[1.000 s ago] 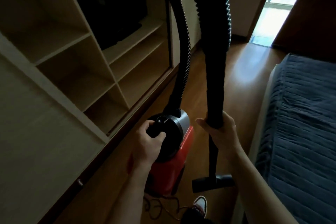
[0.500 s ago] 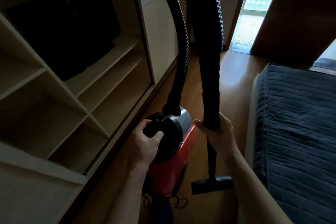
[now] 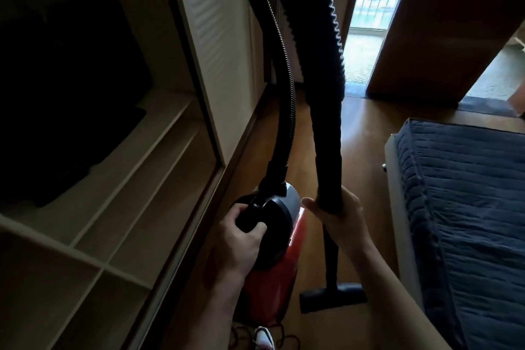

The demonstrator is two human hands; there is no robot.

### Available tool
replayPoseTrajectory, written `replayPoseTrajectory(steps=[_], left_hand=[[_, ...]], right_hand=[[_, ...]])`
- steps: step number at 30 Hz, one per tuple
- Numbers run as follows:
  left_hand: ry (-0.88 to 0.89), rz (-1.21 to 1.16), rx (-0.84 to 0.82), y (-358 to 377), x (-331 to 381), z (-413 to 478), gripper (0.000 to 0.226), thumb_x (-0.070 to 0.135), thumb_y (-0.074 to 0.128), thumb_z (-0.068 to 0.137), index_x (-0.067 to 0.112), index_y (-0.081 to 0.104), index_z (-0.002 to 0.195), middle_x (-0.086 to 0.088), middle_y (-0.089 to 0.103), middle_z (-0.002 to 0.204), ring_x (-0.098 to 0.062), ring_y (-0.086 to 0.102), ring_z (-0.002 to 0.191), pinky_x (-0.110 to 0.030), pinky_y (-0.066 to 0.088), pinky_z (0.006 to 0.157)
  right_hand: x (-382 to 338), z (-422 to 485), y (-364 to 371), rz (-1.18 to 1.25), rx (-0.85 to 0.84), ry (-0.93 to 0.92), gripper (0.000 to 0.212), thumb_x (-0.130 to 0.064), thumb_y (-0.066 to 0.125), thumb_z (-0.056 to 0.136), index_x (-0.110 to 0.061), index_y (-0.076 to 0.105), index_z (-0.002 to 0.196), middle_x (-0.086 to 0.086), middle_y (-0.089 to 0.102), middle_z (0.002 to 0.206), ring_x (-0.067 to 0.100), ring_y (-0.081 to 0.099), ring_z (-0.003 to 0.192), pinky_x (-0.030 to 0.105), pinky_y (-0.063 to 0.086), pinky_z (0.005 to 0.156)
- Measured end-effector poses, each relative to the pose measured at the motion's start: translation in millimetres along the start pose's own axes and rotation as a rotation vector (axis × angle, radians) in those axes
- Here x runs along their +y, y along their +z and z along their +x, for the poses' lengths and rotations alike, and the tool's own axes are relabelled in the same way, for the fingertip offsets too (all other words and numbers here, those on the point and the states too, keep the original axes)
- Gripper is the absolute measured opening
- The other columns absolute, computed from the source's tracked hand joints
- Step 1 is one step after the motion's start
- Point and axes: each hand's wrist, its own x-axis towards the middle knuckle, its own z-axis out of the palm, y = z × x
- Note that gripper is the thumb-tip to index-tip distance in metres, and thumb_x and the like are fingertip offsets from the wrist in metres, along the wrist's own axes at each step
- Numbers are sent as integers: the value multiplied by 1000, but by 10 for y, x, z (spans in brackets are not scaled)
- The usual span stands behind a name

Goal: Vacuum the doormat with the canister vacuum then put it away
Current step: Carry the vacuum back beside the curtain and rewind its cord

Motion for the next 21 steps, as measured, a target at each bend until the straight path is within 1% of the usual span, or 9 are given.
replayPoseTrajectory(steps=[2, 5, 8, 10, 12, 14, 16, 18, 21], left_hand=[[1, 12, -16, 0, 41, 329, 31, 4, 73, 76, 32, 58, 76, 7, 64, 74, -11, 64, 68, -22, 51, 52], [17, 19, -47, 36, 126, 740, 30, 5, 73, 77, 32, 59, 78, 4, 65, 77, -18, 66, 73, -35, 58, 60], [11, -1, -55, 133, 221, 1176, 33, 4, 73, 78, 34, 58, 79, 7, 64, 81, -11, 63, 75, -41, 61, 67], [7, -17, -60, 255, 274, 1459, 36, 3, 73, 79, 35, 58, 79, 8, 63, 84, -9, 62, 80, -41, 60, 68], [19, -25, -80, 414, 328, 1728, 34, 3, 73, 79, 34, 59, 81, 4, 64, 86, -16, 65, 81, -36, 57, 60], [23, -34, -94, 605, 371, 2012, 30, 2, 72, 79, 30, 60, 82, -1, 65, 85, -23, 65, 78, -30, 50, 54], [11, -42, -82, 819, 442, 2312, 31, 1, 71, 79, 29, 60, 81, -4, 65, 83, -24, 62, 72, -27, 46, 51], [3, -42, -72, 1062, 540, 2625, 34, 1, 71, 79, 32, 59, 80, -2, 63, 83, -22, 60, 70, -27, 45, 51], [-2, -42, -73, 1463, 743, 3092, 39, -2, 72, 79, 34, 57, 80, 5, 62, 84, -16, 63, 76, -27, 49, 56]], right_hand=[[15, 265, 76, -5, 14, 7, 48, -7, 82, 79, -46, 56, 71, -8, 53, 63, 12, 47, 56, 30, 44, 53], [26, 664, 146, 6, 41, -12, 47, -7, 82, 80, -45, 55, 71, -8, 53, 63, 13, 47, 56, 27, 43, 52], [110, 1037, 201, 16, 75, -36, 42, -11, 81, 80, -43, 54, 73, -5, 51, 62, 23, 46, 54, 37, 43, 50], [224, 1276, 215, 11, 89, -26, 39, -14, 81, 80, -42, 54, 74, -6, 51, 63, 20, 46, 55, 38, 42, 50], [352, 1523, 194, 21, 94, -5, 35, -17, 82, 79, -36, 53, 73, -4, 50, 63, 14, 45, 56, 36, 41, 52], [498, 1786, 135, 30, 104, 10, 36, -18, 82, 78, -35, 52, 70, -5, 49, 62, 9, 44, 57, 28, 39, 53], [660, 2088, 52, 30, 100, 12, 36, -19, 83, 78, -39, 54, 69, -8, 49, 62, 6, 43, 57, 22, 38, 54], [845, 2430, -62, 22, 101, -1, 34, -21, 82, 79, -41, 55, 70, -8, 49, 62, 5, 43, 57, 21, 39, 54], [1105, 3017, -284, -1, 139, -20, 33, -25, 82, 78, -40, 52, 73, -3, 50, 62, 5, 44, 57, 22, 39, 53]])
